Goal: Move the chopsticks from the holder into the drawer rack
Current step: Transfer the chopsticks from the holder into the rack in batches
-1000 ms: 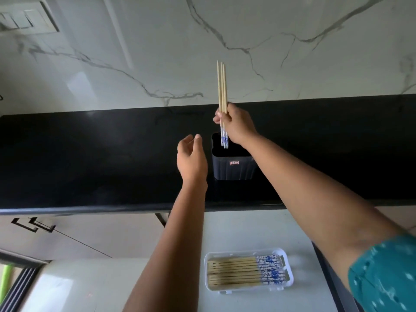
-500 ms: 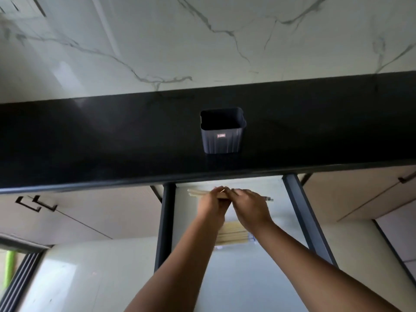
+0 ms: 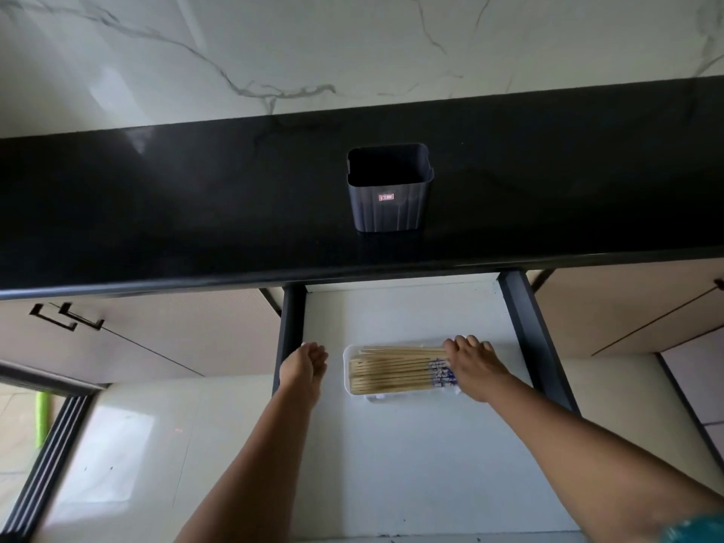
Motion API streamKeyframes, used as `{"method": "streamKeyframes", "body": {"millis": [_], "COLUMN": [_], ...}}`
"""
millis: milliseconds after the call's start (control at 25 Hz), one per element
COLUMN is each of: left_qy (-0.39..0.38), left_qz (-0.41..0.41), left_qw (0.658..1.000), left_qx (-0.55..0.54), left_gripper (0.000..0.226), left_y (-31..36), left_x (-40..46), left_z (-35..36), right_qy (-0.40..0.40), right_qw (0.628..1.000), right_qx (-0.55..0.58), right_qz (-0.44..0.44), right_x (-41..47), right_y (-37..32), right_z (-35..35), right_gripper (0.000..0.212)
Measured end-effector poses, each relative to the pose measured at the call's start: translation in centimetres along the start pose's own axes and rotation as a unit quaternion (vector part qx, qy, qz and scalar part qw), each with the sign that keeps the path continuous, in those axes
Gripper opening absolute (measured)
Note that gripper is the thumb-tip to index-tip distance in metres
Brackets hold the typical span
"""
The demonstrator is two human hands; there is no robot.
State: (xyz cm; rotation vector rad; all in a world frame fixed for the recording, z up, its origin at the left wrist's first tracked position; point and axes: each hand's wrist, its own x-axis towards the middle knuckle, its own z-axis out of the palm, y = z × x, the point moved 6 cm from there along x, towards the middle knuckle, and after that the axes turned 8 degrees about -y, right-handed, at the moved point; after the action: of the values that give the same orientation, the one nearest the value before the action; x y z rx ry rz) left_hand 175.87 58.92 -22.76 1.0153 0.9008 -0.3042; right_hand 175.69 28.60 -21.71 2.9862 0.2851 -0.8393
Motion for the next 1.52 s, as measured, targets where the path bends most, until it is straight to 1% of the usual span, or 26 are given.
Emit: {"method": "streamKeyframes", "body": {"millis": [40,80,120,160,200,240,280,400,520,680,760,880,1000,1120,1200,1240,1280,1320,1360,1400,1440,1480,1520], "left_qy": [0.008,0.011,0.002,-0.01,-0.025,-0.035,-0.039,-0.034,-0.018,-0.009,-0.011,-0.02,-0.008,0.0,0.004,0.004,0.002,0.0,-0.001,-0.003,-0.009,-0.019,-0.03], "left_qz": [0.001,-0.009,-0.026,-0.04,-0.047,-0.046,-0.035,0.005,0.024,0.051,0.055,0.047,0.051,0.049,0.042,0.042,0.044,0.047,0.05,0.05,0.044,0.036,0.031], "left_qw": [0.998,0.99,0.977,0.963,0.953,0.948,0.941,0.91,0.906,0.907,0.911,0.921,0.928,0.92,0.911,0.908,0.908,0.906,0.902,0.895,0.888,0.881,0.876], "left_qx": [0.063,0.138,0.21,0.266,0.297,0.314,0.334,0.414,0.421,0.419,0.408,0.386,0.369,0.388,0.411,0.416,0.417,0.42,0.429,0.443,0.459,0.471,0.48], "left_gripper": [0.023,0.022,0.025,0.039,0.052,0.058,0.055,0.038,0.029,0.028,0.028,0.03,0.032,0.036,0.042,0.044,0.047,0.05,0.052,0.051,0.048,0.043,0.038], "left_y": [-0.5,-1.5,-2.7,-4.1,-5.2,-6.0,-6.4,-6.6,-6.5,-5.5,-5.4,-5.8,-5.7,-5.4,-5.2,-5.1,-4.9,-4.8,-4.7,-4.7,-4.8,-5.1,-5.3], "left_x": [0.4,0.9,1.2,1.7,2.0,2.3,2.5,2.8,2.9,2.6,2.7,2.8,3.2,2.8,2.3,2.0,1.6,1.2,0.9,0.7,0.6,0.4,0.4], "left_z": [-0.2,-0.2,-0.1,0.1,0.2,0.5,0.8,1.6,1.7,1.8,1.8,2.0,1.8,1.8,1.9,1.9,2.0,1.9,1.8,1.8,1.8,1.9,2.0], "right_qy": [-0.008,-0.014,-0.019,-0.024,-0.028,-0.027,-0.023,-0.008,-0.002,0.033,0.025,-0.009,-0.049,-0.047,-0.041,-0.031,-0.004,0.045,0.101,0.144,0.153,0.135,0.095], "right_qw": [1.0,1.0,1.0,0.999,0.999,0.999,0.999,0.999,1.0,0.997,0.994,0.989,0.984,0.984,0.982,0.982,0.982,0.983,0.978,0.963,0.938,0.902,0.864], "right_qx": [-0.006,-0.004,-0.003,-0.007,-0.012,-0.015,-0.021,-0.026,0.0,0.062,0.078,0.103,0.136,0.135,0.156,0.169,0.176,0.178,0.183,0.205,0.258,0.335,0.405], "right_qz": [-0.004,-0.012,-0.021,-0.028,-0.03,-0.027,-0.023,-0.016,-0.029,-0.044,-0.067,-0.105,-0.105,-0.105,-0.097,-0.084,-0.062,-0.026,0.026,0.095,0.17,0.237,0.282], "right_x": [0.6,1.3,2.0,2.5,3.1,3.5,4.0,4.7,4.7,3.7,3.0,2.7,3.1,3.1,2.8,2.6,2.3,1.8,1.3,0.6,0.1,-0.4,-0.6], "right_y": [-0.2,-0.8,-1.6,-2.3,-2.8,-3.0,-3.0,-2.8,-2.7,-2.1,-2.3,-3.4,-3.8,-3.9,-4.1,-3.9,-3.4,-2.7,-1.8,-0.7,0.5,1.5,2.1], "right_z": [0.2,0.5,1.0,1.4,1.7,1.9,2.0,1.7,1.6,1.5,1.4,1.5,2.1,2.0,1.8,1.8,1.5,1.2,0.8,0.8,1.2,2.1,3.1], "right_gripper": [0.034,0.038,0.041,0.044,0.044,0.043,0.042,0.04,0.043,0.056,0.059,0.06,0.055,0.063,0.064,0.062,0.058,0.054,0.052,0.053,0.058,0.06,0.056]}}
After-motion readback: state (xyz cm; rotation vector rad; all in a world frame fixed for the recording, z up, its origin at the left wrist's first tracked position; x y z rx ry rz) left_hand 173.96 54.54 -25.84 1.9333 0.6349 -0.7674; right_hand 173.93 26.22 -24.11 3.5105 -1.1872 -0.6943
